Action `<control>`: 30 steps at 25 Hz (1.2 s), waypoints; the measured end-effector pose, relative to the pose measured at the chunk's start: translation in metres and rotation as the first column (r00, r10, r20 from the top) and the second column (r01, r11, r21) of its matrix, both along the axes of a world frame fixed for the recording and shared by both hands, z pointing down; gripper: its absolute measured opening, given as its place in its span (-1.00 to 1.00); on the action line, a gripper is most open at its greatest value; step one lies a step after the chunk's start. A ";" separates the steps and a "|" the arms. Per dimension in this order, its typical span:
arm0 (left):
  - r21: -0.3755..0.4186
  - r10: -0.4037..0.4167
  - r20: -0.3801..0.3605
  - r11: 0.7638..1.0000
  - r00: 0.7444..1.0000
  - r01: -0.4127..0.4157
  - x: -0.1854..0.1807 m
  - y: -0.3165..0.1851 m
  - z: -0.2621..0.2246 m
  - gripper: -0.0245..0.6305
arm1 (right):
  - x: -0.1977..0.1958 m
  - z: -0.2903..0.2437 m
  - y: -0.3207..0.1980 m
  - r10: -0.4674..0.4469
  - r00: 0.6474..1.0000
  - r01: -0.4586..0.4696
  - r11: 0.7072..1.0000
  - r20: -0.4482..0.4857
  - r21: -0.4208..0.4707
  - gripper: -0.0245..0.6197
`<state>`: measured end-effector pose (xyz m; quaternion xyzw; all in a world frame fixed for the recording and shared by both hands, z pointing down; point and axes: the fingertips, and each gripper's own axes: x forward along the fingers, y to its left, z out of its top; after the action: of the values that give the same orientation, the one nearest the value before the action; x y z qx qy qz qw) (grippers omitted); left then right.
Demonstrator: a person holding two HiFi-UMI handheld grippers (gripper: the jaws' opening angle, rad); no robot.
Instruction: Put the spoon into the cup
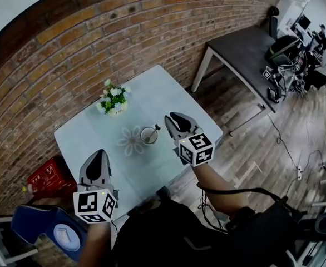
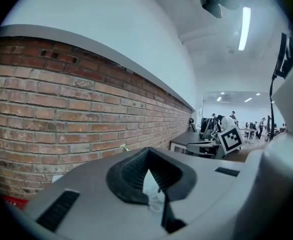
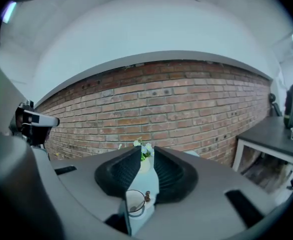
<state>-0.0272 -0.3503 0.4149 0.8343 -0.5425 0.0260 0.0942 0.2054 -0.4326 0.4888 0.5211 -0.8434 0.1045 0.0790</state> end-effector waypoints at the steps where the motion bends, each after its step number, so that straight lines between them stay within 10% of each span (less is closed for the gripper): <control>1: 0.008 0.011 -0.004 1.000 1.000 -0.011 -0.001 -0.001 -0.003 -0.90 | 0.003 -0.008 0.003 0.017 1.000 -0.017 1.000 0.007 0.009 -0.65; 30: 0.158 0.175 -0.053 0.973 0.983 -0.165 -0.028 0.001 -0.057 -0.90 | -0.024 -0.122 0.100 0.175 0.985 -0.173 0.977 0.000 0.127 -0.87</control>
<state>-0.0557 -0.3492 0.3578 0.8829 -0.4659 -0.0356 0.0452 0.1813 -0.3326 0.3667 0.5974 -0.7991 0.0543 0.0407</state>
